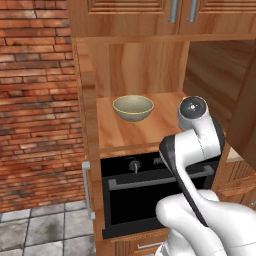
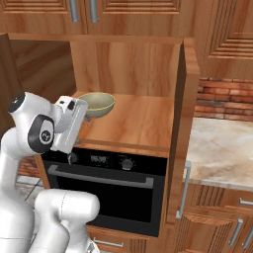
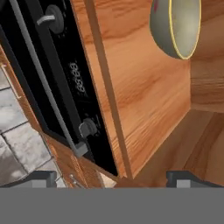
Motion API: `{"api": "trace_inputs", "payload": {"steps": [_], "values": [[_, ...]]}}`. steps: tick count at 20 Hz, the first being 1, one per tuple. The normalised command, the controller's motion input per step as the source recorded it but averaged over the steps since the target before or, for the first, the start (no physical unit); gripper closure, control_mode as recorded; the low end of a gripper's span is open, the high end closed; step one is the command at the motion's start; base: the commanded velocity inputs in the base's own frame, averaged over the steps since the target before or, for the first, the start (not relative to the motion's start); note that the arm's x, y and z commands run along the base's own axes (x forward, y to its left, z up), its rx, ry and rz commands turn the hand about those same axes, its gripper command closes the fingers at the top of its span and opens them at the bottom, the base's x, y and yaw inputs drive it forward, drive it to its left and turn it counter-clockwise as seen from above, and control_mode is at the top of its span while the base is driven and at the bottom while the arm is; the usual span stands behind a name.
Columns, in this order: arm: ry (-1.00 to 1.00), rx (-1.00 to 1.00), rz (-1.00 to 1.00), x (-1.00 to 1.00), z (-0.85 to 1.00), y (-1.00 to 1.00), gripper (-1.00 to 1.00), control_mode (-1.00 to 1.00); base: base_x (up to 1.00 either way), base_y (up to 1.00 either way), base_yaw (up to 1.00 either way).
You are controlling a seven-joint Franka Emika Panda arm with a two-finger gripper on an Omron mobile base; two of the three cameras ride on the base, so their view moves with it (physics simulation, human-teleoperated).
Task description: Retrieve the bowl from the cabinet, then place the raw meat into the bowl to avoid contamination.
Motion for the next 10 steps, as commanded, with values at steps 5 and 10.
{"api": "trace_inputs", "payload": {"steps": [5, 10], "values": [[0.13, 0.00, 0.36, 0.02, 0.20, 0.37, -1.00, -1.00, 0.00, 0.00, 0.00], [0.08, 0.01, 0.36, 0.00, 0.11, 0.24, -1.00, -1.00, 0.00, 0.00, 0.00]]}}
